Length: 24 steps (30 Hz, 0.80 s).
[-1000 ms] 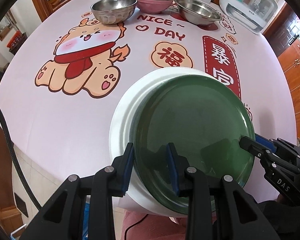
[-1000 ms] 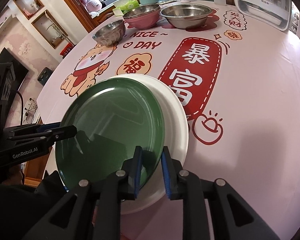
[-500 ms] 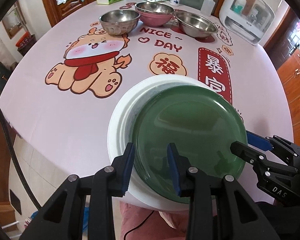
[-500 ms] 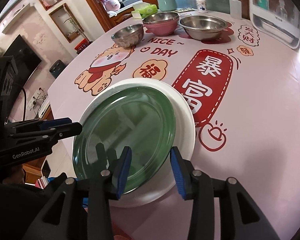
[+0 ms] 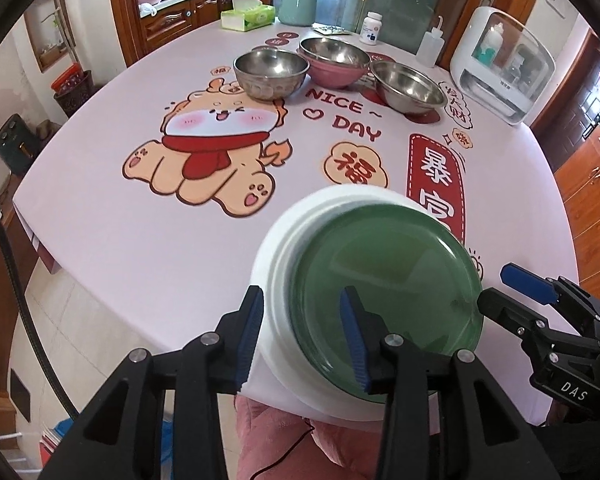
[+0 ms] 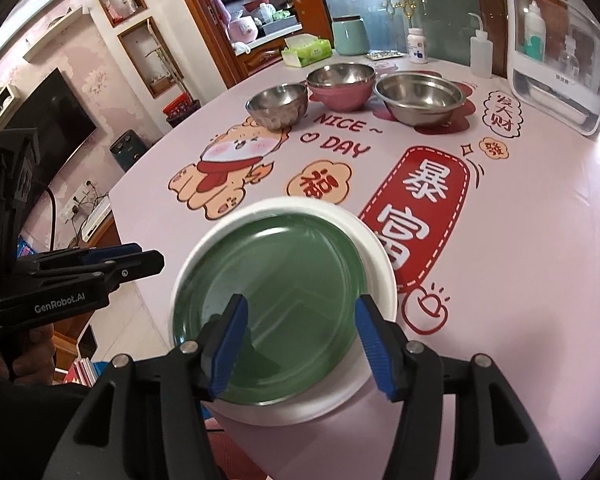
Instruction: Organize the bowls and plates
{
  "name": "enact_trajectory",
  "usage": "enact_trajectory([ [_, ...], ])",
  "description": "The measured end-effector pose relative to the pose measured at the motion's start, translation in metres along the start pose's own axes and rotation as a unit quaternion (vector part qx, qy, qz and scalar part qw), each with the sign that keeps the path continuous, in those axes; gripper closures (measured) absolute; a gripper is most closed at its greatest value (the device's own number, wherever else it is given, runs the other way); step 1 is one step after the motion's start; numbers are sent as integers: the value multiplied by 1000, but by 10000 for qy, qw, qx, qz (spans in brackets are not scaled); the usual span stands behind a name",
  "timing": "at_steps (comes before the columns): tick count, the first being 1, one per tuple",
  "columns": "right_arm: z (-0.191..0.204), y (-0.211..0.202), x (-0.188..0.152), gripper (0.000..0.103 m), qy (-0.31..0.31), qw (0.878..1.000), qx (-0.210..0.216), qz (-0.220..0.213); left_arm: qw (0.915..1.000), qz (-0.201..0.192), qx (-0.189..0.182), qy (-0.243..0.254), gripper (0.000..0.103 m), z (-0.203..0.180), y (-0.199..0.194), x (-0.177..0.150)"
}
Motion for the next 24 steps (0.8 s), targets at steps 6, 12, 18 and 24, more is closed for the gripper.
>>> enact_trajectory([
  [6, 14, -1, 9, 46, 207, 9995, -111, -199, 9998, -46, -101, 188, 59, 18, -3, 14],
  [12, 24, 3, 18, 36, 623, 9963, -373, -470, 9982, -82, -250, 535, 55, 39, -1, 34],
  [18, 33, 11, 23, 35, 1054, 9894, -718, -697, 9948, -160, -414, 919, 51, 61, 2, 58],
  [24, 33, 15, 29, 33, 1617, 9751, -1089, -1056, 9884, -266, -558, 1390, 47, 84, 7, 81],
])
Point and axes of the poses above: each gripper's, at about its wrist camera, not at the fingertips, and y roughly the way its jaws point, z to its left, x to its top, the point moved 8 cm from there along y, roughly the way its jaws point, and after that the axes turned 13 degrees about y, right-handed, at the moved point
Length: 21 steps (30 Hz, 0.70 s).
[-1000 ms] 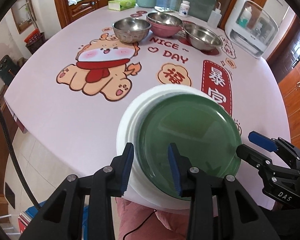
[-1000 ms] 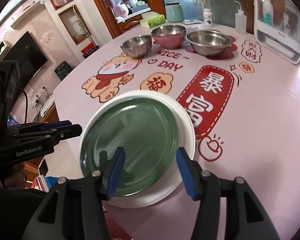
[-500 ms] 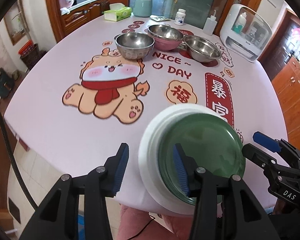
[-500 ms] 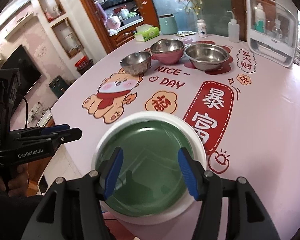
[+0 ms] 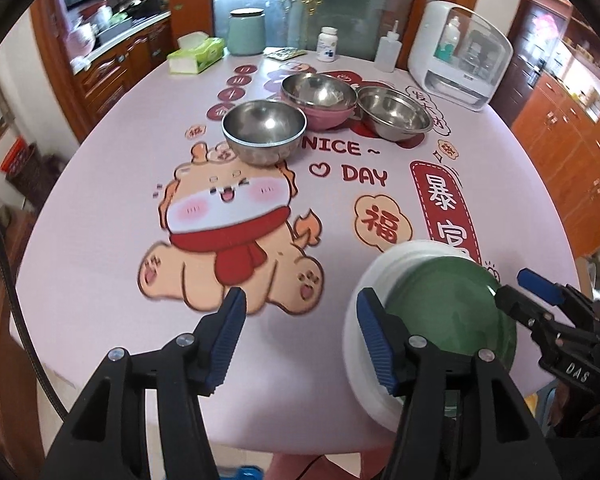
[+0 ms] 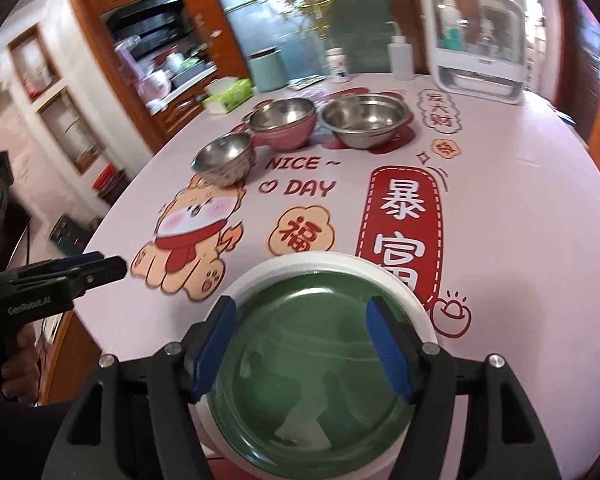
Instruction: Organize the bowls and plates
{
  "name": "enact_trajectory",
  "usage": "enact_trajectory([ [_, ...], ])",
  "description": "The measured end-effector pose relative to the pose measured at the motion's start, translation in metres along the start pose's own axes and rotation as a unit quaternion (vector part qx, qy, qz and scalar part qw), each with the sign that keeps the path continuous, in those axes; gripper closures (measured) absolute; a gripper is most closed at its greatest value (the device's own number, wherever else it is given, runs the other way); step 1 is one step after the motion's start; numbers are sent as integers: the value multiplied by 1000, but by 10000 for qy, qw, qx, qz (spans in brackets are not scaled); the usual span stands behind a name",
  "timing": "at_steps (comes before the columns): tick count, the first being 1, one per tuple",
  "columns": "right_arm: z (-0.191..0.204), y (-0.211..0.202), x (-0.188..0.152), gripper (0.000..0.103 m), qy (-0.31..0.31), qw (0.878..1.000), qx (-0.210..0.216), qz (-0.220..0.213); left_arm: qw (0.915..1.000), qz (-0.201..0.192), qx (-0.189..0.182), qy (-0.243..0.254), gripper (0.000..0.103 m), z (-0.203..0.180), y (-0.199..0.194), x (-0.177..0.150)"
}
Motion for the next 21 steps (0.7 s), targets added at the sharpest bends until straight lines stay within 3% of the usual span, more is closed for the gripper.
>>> enact_trajectory([
  [8, -13, 5, 16, 30, 988, 9940, -428, -182, 9990, -4, -180, 405, 41, 24, 3, 24],
  [15, -31, -4, 51, 30, 1337, 9869, -850, -318, 9983, -2, -262, 527, 40, 29, 4, 59],
  [21, -41, -15, 96, 30, 1693, 9818, -776, -364, 9977, -27, -377, 558, 35, 22, 8, 96],
])
Point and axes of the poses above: each gripper's, at about its wrist camera, not at the fingertips, and y roughly the way its jaws point, z to its left, x to its top, the point moved 8 cm from there along y, roughly the way its jaws point, and after that the axes turned 13 degrees about y, right-handed, at the moved point
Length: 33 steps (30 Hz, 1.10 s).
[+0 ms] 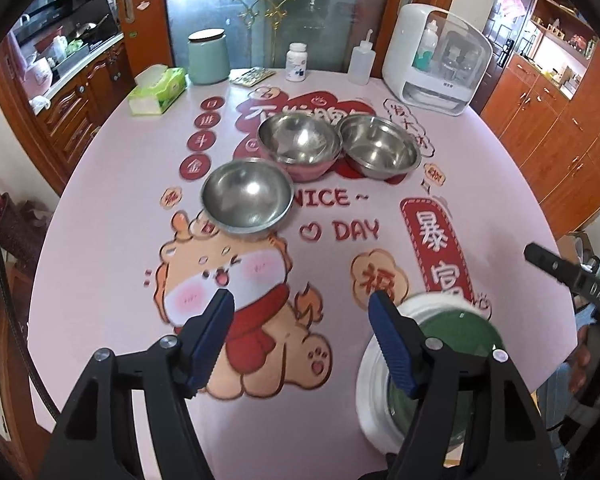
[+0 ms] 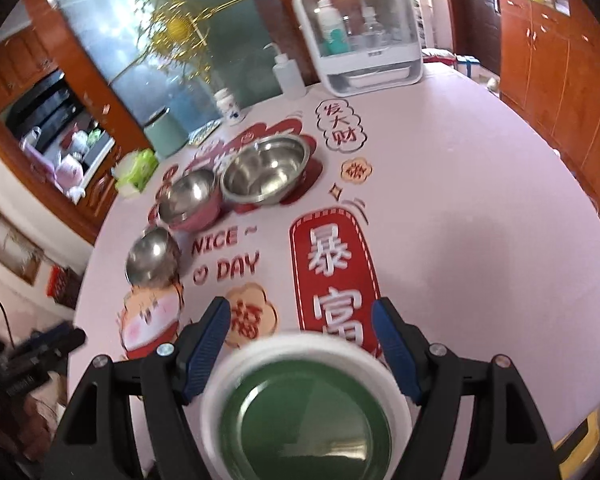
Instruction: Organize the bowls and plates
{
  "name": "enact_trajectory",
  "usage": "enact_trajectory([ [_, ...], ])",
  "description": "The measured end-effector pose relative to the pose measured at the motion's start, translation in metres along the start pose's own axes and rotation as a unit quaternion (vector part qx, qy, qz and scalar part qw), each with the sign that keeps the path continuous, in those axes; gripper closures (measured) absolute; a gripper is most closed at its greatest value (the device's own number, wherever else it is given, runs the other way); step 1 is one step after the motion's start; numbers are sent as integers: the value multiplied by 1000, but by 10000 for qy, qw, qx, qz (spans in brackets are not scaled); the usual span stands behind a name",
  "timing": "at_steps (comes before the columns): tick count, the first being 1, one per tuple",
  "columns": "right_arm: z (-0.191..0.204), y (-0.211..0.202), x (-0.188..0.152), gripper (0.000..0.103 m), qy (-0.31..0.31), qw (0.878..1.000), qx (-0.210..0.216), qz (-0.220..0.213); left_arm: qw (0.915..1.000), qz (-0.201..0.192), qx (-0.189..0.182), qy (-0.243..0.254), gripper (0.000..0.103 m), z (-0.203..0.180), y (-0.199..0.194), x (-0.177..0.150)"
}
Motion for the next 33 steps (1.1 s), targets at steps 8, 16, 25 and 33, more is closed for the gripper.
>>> enact_trajectory([
  [8, 13, 5, 66, 29, -174, 9996, -34, -216, 10000, -14, 77, -41, 34, -13, 14, 52],
  [16, 31, 37, 114, 29, -360, 9991, 230, -72, 9993, 73, 59, -359, 34, -27, 37, 97],
  [25, 33, 83, 157, 29, -497, 9980, 386, 107, 9954, 311, -66, -907, 34, -41, 86, 126],
  [33, 31, 122, 185, 29, -555, 9958, 697, 230, 9903, 363, -76, -1340, 34, -49, 127, 142],
])
Point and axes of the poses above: each gripper's, at about its wrist camera, not at the fingertips, and y roughly the way its jaws point, z to its left, x to its top, the point moved 8 cm from there along y, roughly the way its jaws point, and after that the axes turned 13 degrees about y, right-handed, at the moved point
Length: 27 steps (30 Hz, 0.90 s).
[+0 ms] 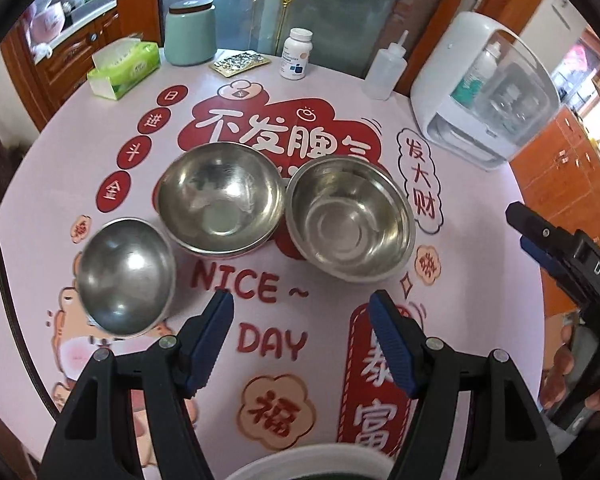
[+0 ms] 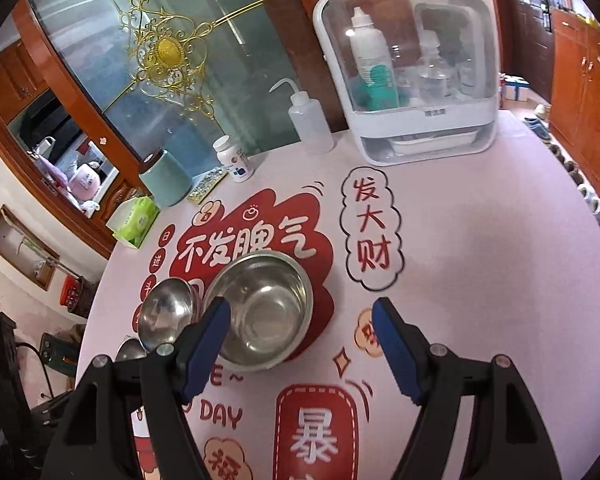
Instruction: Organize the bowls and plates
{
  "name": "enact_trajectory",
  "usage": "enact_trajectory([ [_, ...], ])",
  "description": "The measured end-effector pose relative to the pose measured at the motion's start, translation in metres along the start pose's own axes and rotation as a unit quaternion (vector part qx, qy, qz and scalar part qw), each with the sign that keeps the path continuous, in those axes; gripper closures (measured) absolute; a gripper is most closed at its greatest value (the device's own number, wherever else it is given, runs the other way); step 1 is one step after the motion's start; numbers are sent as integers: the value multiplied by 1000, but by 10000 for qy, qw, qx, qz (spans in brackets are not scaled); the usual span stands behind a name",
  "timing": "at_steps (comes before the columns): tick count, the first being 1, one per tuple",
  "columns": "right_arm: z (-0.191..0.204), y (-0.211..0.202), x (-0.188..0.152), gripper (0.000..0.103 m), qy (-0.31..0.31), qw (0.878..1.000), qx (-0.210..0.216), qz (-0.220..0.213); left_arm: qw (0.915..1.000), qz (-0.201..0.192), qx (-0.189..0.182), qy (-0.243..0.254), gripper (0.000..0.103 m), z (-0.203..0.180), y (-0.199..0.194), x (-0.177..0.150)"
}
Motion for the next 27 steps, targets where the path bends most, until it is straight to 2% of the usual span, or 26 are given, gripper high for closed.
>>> enact_trajectory([
  [11, -17, 45, 6, 29, 182, 9993, 252, 216, 9966, -333, -6, -751, 34, 0, 36, 8],
  [16, -24, 63, -2, 29, 267, 9982, 376, 391, 9954, -400, 107, -860, 34, 2, 53, 5],
  [27, -36, 100, -21, 30, 548, 9936, 629, 761, 9948, -290, 45, -979, 34, 2, 97, 1],
])
Point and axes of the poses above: each gripper's, at about its wrist camera, not at the fingertips, and y roughly the way its jaws point, z to its left, x to its top, the point moved 8 cm from there along y, roughly the way its jaws point, and after that the axes turned 13 degrees about y, right-handed, at the moved point
